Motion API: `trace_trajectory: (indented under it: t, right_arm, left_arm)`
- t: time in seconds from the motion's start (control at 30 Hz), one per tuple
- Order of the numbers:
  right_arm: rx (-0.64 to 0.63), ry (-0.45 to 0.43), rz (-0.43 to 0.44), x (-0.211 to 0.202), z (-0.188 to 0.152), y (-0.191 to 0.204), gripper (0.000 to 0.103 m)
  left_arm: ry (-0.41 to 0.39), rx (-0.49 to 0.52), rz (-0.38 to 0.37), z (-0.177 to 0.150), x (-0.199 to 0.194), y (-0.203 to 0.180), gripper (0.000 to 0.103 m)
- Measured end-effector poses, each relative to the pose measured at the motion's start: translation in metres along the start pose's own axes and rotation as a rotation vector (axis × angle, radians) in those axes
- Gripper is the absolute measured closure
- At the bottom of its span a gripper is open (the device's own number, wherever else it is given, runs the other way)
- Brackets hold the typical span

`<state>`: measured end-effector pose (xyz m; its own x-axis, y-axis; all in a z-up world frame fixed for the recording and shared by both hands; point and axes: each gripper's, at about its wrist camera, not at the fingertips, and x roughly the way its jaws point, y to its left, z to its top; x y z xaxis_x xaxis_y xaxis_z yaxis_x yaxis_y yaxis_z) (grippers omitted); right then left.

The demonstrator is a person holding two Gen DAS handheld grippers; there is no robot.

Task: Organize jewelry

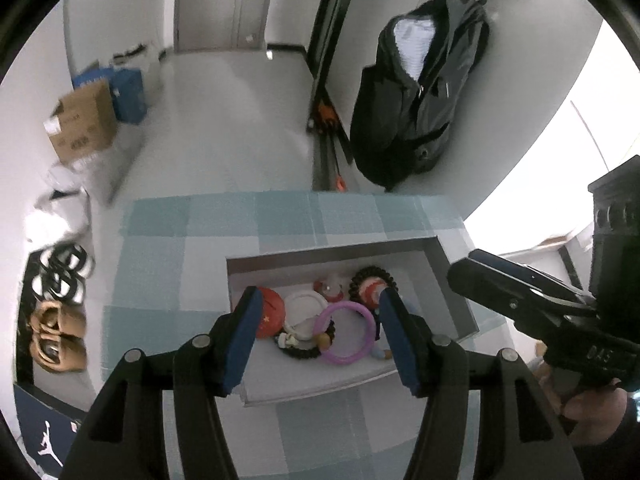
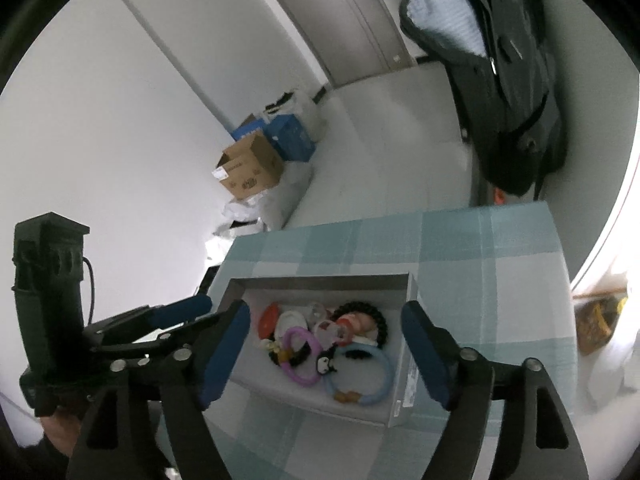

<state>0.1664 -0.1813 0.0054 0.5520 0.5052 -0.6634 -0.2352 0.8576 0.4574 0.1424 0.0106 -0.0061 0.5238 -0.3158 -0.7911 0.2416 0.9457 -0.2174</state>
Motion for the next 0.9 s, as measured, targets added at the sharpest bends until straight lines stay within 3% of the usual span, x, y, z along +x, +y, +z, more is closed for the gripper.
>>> trace_trajectory:
  t: [0.1,0.2,0.63,0.9]
  right_arm:
    - [-0.017,-0.026,-0.001,-0.007,-0.004,0.002,0.019]
    - [-0.029,-0.048,-0.002,-0.014,-0.009,0.004,0.017]
    - [-0.117,-0.184,0.020,-0.039,-0.037,0.015,0.003]
    - [-0.157,-0.217,0.017,-0.052,-0.043,0.024,0.003]
  left_arm:
    - [-0.041,-0.014,0.036,-0.005,-0.008,0.002,0.045]
    - [-0.084,-0.035,0.061,-0.010,-0.014,0.004,0.036]
    - [-0.245,0.014,0.143,-0.041,-0.040,-0.015,0.035]
    - [-0.310,-0.075,0.199,-0.043,-0.057,0.002,0.034]
